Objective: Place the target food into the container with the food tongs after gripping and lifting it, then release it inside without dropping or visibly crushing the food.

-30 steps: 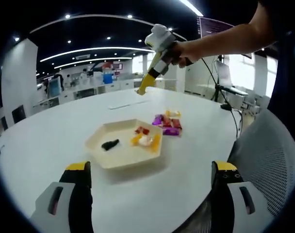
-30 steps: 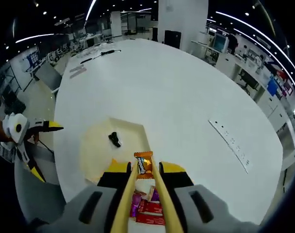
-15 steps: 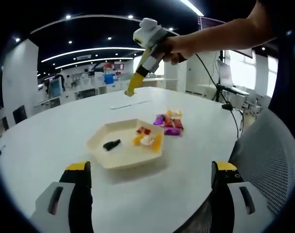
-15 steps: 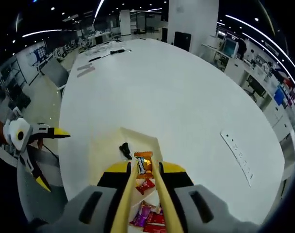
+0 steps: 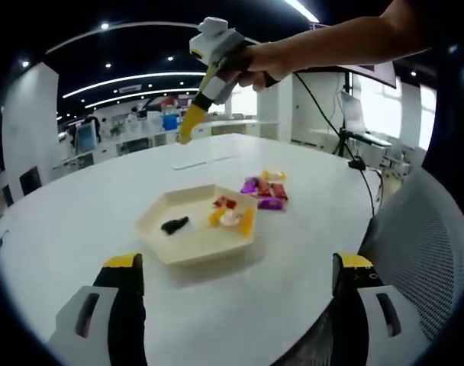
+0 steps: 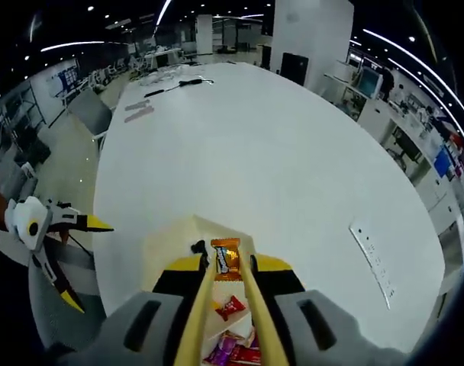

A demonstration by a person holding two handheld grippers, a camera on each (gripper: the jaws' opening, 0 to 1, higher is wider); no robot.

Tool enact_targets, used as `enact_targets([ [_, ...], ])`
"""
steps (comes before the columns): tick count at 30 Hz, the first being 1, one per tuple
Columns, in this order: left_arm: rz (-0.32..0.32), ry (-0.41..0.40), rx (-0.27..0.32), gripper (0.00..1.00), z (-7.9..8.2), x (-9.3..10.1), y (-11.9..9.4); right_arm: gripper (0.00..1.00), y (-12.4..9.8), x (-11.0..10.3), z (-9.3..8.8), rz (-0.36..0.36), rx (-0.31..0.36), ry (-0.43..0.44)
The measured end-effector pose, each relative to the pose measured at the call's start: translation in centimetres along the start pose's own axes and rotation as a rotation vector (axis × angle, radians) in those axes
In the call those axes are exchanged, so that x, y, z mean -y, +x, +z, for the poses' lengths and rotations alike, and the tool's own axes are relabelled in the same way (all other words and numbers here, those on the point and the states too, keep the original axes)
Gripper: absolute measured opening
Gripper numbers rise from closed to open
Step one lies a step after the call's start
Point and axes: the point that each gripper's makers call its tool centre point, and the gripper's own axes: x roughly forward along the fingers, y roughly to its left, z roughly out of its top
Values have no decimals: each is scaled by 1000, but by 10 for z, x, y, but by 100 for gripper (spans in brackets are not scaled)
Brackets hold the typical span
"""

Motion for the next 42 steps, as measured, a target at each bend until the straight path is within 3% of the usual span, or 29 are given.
enact_targets([
  [26, 8, -3, 7, 99, 1, -1, -1, 27, -15, 7, 5, 4, 70, -56],
  [34, 1, -3, 5, 99, 1, 0, 0, 27, -24, 11, 0, 0, 84, -48],
  [42, -13, -3, 0, 99, 0, 2, 1, 28, -38, 20, -17, -3, 93, -51],
])
